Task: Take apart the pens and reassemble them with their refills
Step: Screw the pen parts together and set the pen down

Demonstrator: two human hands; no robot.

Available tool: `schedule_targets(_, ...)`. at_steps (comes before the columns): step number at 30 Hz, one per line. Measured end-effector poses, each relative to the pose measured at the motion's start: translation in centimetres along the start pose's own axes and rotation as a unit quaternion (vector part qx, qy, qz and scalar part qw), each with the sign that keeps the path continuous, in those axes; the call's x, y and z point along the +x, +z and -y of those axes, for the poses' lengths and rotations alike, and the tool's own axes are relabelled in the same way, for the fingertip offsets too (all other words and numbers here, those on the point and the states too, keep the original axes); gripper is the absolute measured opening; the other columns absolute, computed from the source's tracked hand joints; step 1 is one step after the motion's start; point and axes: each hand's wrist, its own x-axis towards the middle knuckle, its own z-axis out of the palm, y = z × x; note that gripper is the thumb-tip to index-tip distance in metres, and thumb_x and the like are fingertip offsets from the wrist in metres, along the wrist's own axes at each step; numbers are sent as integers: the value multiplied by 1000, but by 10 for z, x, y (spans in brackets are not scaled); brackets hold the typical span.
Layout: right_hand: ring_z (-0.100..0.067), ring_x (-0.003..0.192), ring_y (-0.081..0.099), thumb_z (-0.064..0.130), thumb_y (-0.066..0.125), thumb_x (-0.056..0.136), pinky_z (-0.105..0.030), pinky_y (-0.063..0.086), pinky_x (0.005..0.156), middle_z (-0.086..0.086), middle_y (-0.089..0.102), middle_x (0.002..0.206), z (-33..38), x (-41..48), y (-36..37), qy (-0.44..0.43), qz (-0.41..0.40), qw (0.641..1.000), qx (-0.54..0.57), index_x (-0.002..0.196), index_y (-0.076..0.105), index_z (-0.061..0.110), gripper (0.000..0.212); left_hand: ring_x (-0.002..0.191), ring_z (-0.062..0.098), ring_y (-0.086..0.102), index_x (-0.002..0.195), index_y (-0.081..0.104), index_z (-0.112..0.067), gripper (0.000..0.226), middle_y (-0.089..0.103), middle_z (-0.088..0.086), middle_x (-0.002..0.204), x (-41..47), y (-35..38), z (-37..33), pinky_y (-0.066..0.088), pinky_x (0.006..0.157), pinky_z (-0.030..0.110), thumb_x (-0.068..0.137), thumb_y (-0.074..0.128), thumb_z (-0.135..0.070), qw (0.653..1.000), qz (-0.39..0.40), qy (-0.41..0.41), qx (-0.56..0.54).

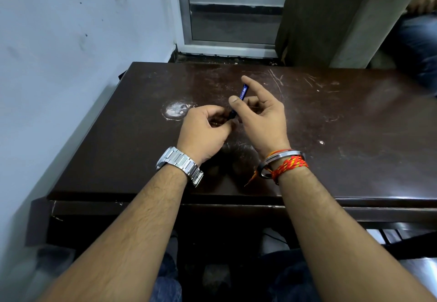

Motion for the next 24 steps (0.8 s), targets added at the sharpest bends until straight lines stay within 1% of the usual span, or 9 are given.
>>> schedule_targets(3, -11, 66, 62, 17, 71, 85, -30, 58, 67, -5, 65, 74, -3, -2, 0, 9, 60, 998, 9, 137, 49, 41, 62, 75, 23, 73, 83, 74, -34, 16, 75, -1, 80, 1, 1, 0, 61, 69, 45, 79, 68, -20, 999, -15, -10, -35)
schedule_targets(4, -11, 68, 65, 16, 71, 85, -30, 58, 68, -6, 69, 77, -4, -2, 1, 15, 69, 997, 15, 140, 46, 41, 65, 76, 22, 72, 83, 73, -34, 20, 74, -2, 81, 2, 2, 0, 61, 68, 43, 82, 66, -15, 999, -21, -9, -39)
schedule_targets(7, -19, 79, 73, 18, 71, 83, -40, 60, 79, -9, 75, 86, -7, -2, 6, 33, 80, 996, 33, 141, 41, 45, 71, 74, 8, 69, 85, 69, -30, 28, 72, -7, 81, -1, 6, -3, 55, 67, 26, 85, 59, -4, 999, -25, 7, -30)
schedule_targets(10, -16, 72, 69, 18, 70, 80, -37, 59, 73, -4, 73, 78, -9, 0, 5, 39, 70, 995, 52, 131, 47, 47, 63, 77, 19, 73, 95, 73, -18, 19, 76, 2, 83, -3, 10, -2, 59, 69, 37, 87, 60, -7, 999, -27, -7, -43)
schedule_targets(12, -15, 69, 66, 16, 70, 78, -37, 59, 70, -3, 72, 73, -8, 0, 4, 40, 65, 995, 64, 122, 51, 47, 58, 75, 28, 73, 94, 75, -17, 17, 77, 4, 81, -4, 12, -2, 61, 69, 43, 86, 62, -7, 998, -44, -10, -48)
schedule_targets(17, -7, 55, 61, 4, 72, 77, -25, 52, 59, 0, 72, 64, -7, 0, 3, 54, 61, 991, 106, 121, 56, 32, 55, 72, 18, 74, 82, 74, -22, 23, 76, 1, 76, -7, 15, 0, 61, 70, 38, 83, 62, -2, 997, -60, 1, -53)
schedule_targets(19, -11, 62, 64, 5, 71, 78, -31, 56, 65, -1, 74, 68, -8, -1, 4, 54, 64, 992, 97, 127, 54, 30, 58, 71, 15, 73, 82, 74, -20, 22, 76, 1, 75, -9, 15, 1, 60, 68, 33, 81, 62, -3, 996, -63, -5, -67)
schedule_targets(22, -22, 88, 72, 14, 70, 80, -47, 57, 91, -4, 78, 86, -12, -6, 7, 67, 79, 991, 84, 143, 41, 35, 73, 66, 7, 70, 77, 73, -25, 23, 76, -4, 72, -6, 14, -3, 54, 59, 24, 79, 63, -4, 994, -72, -23, -78)
schedule_targets(24, -22, 94, 74, 22, 70, 81, -48, 56, 94, -5, 78, 95, -12, -8, 10, 80, 75, 992, 65, 149, 33, 37, 78, 66, 10, 71, 76, 73, -25, 17, 75, -3, 71, 0, 8, -4, 54, 60, 24, 77, 67, -9, 994, -87, -38, -58)
